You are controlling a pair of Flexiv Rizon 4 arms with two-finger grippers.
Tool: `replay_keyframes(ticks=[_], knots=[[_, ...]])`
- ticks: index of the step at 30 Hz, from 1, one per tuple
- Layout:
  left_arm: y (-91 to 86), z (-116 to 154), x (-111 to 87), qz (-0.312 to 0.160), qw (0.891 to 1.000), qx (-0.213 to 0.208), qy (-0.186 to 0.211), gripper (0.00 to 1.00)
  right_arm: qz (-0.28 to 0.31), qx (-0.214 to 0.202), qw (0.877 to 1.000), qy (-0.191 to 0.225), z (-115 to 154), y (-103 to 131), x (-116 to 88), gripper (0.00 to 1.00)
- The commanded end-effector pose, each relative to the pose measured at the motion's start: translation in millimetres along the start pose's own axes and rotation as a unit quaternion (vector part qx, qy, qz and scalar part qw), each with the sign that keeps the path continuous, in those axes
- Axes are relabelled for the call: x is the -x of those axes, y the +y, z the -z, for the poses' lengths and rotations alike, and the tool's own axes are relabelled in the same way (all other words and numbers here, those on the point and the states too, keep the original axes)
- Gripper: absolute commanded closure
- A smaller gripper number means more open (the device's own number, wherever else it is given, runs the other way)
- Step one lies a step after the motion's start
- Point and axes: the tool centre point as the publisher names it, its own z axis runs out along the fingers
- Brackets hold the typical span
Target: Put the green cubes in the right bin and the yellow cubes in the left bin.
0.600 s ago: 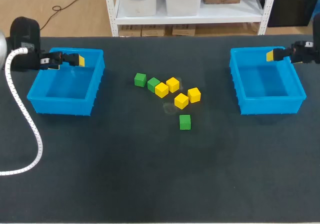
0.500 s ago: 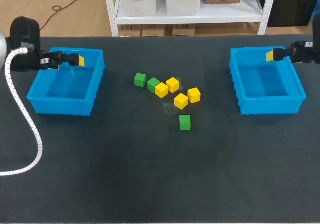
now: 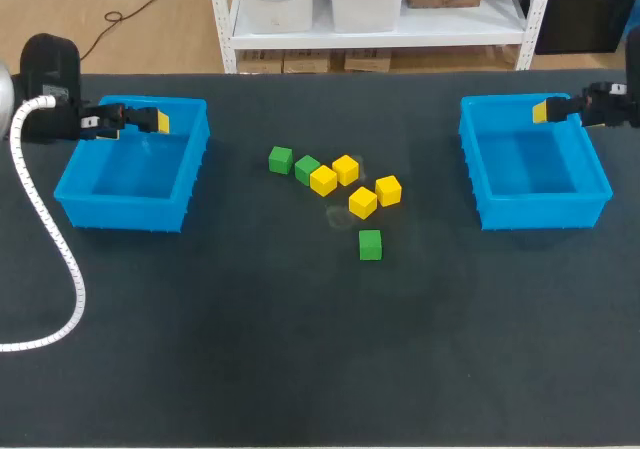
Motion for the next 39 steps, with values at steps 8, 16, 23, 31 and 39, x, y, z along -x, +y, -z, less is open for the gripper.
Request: replay_keyframes(ticks=[8, 16, 23, 31, 39], knots=[[0.0, 0.0, 0.0, 0.000, 1.000, 0.000, 0.000, 0.00, 0.026, -0.003, 1.000, -0.005, 7.1, 23.8, 6.7, 0.00], [0.0, 0.0, 0.0, 0.000, 1.000, 0.000, 0.000, 0.00, 0.102, 0.021, 0.994, 0.031, -0.9, 63.1, 4.2, 0.00], [0.0, 0.0, 0.0, 0.000, 1.000, 0.000, 0.000, 0.00, 0.204, 0.046, 0.973, 0.094, -22.9, 94.8, -13.9, 0.00], [0.0, 0.0, 0.0, 0.000, 1.000, 0.000, 0.000, 0.00, 0.237, 0.053, 0.960, 0.142, -52.8, 120.7, -43.7, 0.00], [0.0, 0.0, 0.0, 0.000, 1.000, 0.000, 0.000, 0.00, 0.150, 0.015, 0.978, 0.144, -77.8, 144.2, -76.0, 0.00]])
